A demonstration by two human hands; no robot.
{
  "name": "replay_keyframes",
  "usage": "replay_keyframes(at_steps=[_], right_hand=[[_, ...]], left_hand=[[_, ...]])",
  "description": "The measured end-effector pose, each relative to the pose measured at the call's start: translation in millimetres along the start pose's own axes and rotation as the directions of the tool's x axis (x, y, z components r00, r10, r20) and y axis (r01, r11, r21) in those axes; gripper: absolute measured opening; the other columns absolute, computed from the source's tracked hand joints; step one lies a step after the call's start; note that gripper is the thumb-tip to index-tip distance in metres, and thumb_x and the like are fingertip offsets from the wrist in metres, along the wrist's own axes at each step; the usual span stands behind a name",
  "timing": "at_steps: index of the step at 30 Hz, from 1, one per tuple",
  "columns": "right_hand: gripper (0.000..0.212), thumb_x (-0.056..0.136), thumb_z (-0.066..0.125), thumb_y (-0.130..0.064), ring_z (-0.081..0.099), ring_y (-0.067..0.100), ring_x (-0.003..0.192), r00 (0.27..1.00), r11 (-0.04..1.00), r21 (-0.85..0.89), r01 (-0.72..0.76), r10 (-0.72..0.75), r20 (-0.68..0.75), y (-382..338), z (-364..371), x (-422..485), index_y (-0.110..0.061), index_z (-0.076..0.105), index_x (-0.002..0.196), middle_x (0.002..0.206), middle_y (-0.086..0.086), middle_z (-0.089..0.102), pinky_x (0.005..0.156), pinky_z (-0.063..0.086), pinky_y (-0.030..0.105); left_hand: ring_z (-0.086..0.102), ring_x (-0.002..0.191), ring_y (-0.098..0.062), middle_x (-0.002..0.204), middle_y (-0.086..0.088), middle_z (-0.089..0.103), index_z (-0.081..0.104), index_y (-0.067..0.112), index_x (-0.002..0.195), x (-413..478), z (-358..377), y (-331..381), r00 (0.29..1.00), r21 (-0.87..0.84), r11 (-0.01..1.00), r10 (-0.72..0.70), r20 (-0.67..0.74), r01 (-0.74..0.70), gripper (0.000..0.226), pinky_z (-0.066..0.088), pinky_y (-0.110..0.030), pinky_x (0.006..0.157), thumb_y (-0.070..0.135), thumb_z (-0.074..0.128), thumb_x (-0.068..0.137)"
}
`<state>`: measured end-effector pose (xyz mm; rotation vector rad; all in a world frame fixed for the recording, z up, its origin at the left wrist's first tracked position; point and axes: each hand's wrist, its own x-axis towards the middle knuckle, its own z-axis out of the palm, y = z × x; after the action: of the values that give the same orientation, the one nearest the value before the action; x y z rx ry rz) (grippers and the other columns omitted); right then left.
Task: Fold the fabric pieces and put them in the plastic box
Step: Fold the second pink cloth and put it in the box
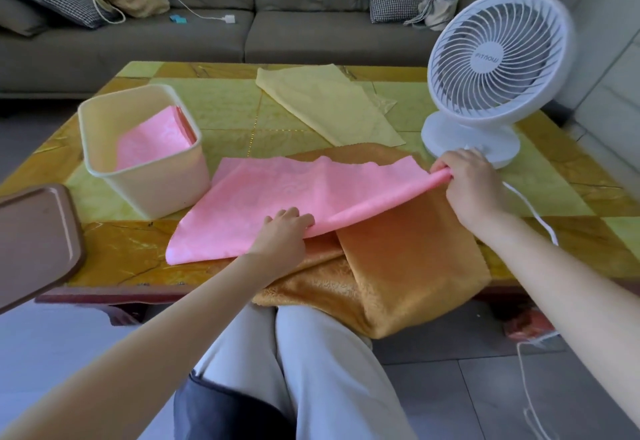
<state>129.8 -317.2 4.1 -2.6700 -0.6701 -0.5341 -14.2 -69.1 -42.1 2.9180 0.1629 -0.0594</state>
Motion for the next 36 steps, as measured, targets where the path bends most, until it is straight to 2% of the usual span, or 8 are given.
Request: replay_keyframes(at_steps=[5, 9, 16, 23, 25, 29, 33, 36], right_hand=[[0.025, 0.084, 0.049, 0.006, 0.053, 0.029, 0.1, 0.973, 0.973, 0.114, -0.198, 0.181, 0.145, 11.4, 13.7, -44.6, -0.005, 0.065, 0.099, 0.108, 0.011, 0.055, 0.083, 0.042, 0.033], [0.027, 0.086, 0.054, -0.001, 0.052, 0.03, 0.102, 0.94, 0.925, 0.176, -0.338, 0.322, 0.112, 13.1, 18.5, -61.7, -0.007, 0.058, 0.112, 0.114, 0.014, 0.047, 0.087, 0.04, 0.03], [0.022, 0.087, 0.064, -0.02, 0.057, 0.002, 0.064, 0.8, 0.621, 0.53, -0.578, 0.558, 0.22, 20.2, 11.5, -57.8, -0.015, 0.053, 0.106, 0.092, -0.002, 0.063, 0.049, 0.041, 0.01], [0.056, 0.084, 0.069, -0.017, 0.06, 0.009, 0.064, 0.641, 0.342, 0.58, -0.739, 0.62, 0.452, 23.8, 23.9, -63.2, 0.0, 0.046, 0.133, 0.09, 0.007, 0.063, 0.045, 0.051, 0.014], [0.058, 0.083, 0.069, -0.008, 0.06, 0.012, 0.06, 0.57, 0.25, 0.571, -0.782, 0.656, 0.494, 26.3, 26.7, -63.4, 0.002, 0.044, 0.135, 0.106, 0.015, 0.063, 0.045, 0.052, 0.014], [0.05, 0.084, 0.067, -0.004, 0.058, 0.014, 0.065, 0.532, 0.262, 0.519, -0.814, 0.695, 0.483, 32.1, 31.1, -67.6, -0.001, 0.05, 0.131, 0.104, 0.012, 0.062, 0.059, 0.055, 0.02], [0.032, 0.092, 0.052, -0.005, 0.058, 0.025, 0.107, 0.546, 0.277, 0.539, -0.795, 0.713, 0.44, 37.2, 29.9, -69.8, -0.007, 0.057, 0.124, 0.11, 0.009, 0.063, 0.098, 0.048, 0.037], [0.03, 0.095, 0.05, -0.009, 0.057, 0.018, 0.098, 0.634, 0.303, 0.647, -0.7, 0.681, 0.368, 36.3, 21.4, -62.5, -0.005, 0.053, 0.124, 0.107, 0.008, 0.062, 0.095, 0.046, 0.033]], left_hand=[[0.042, 0.112, -0.023, 0.12, -0.004, 0.044, 0.042, 0.021, 0.127, -4.6, 8.9, 19.7, 0.999, 0.03, 0.999, 0.038, 0.037, -0.039, 0.044, 0.03, -0.035, 0.093, 0.02, 0.053, 0.084], [0.043, 0.112, -0.024, 0.121, -0.004, 0.044, 0.043, 0.019, 0.125, 8.6, 17.9, 61.1, 0.991, 0.077, 0.989, 0.131, -0.035, -0.127, 0.039, 0.032, -0.036, 0.093, 0.019, 0.054, 0.088], [0.048, 0.11, -0.024, 0.118, -0.004, 0.051, 0.048, 0.016, 0.12, 25.5, 25.8, 88.4, 0.995, 0.042, 0.996, 0.083, -0.058, -0.081, 0.04, 0.031, -0.034, 0.09, -0.002, 0.045, 0.084], [0.05, 0.107, -0.025, 0.114, -0.004, 0.053, 0.05, 0.015, 0.116, 20.0, 21.3, 89.8, 0.996, -0.058, 0.997, 0.052, -0.073, -0.056, 0.035, 0.032, -0.035, 0.09, -0.001, 0.042, 0.085], [0.05, 0.105, -0.025, 0.113, -0.003, 0.054, 0.051, 0.015, 0.115, 17.7, 21.0, 90.7, 0.995, -0.059, 0.996, 0.068, -0.074, -0.072, 0.035, 0.032, -0.035, 0.09, -0.002, 0.042, 0.085], [0.05, 0.105, -0.025, 0.112, -0.004, 0.053, 0.051, 0.014, 0.114, 15.7, 21.2, 89.8, 0.994, -0.087, 0.994, 0.051, -0.092, -0.059, 0.035, 0.032, -0.036, 0.091, -0.003, 0.041, 0.086], [0.05, 0.106, -0.025, 0.113, -0.004, 0.052, 0.051, 0.015, 0.114, 16.7, 21.2, 87.5, 0.996, -0.108, 0.994, 0.021, -0.084, -0.03, 0.029, 0.032, -0.036, 0.09, 0.0, 0.042, 0.09], [0.05, 0.106, -0.026, 0.111, -0.006, 0.052, 0.053, 0.014, 0.114, 15.8, 21.8, 87.1, 0.998, -0.112, 0.993, 0.035, -0.052, -0.041, 0.025, 0.032, -0.037, 0.09, 0.004, 0.045, 0.093]])
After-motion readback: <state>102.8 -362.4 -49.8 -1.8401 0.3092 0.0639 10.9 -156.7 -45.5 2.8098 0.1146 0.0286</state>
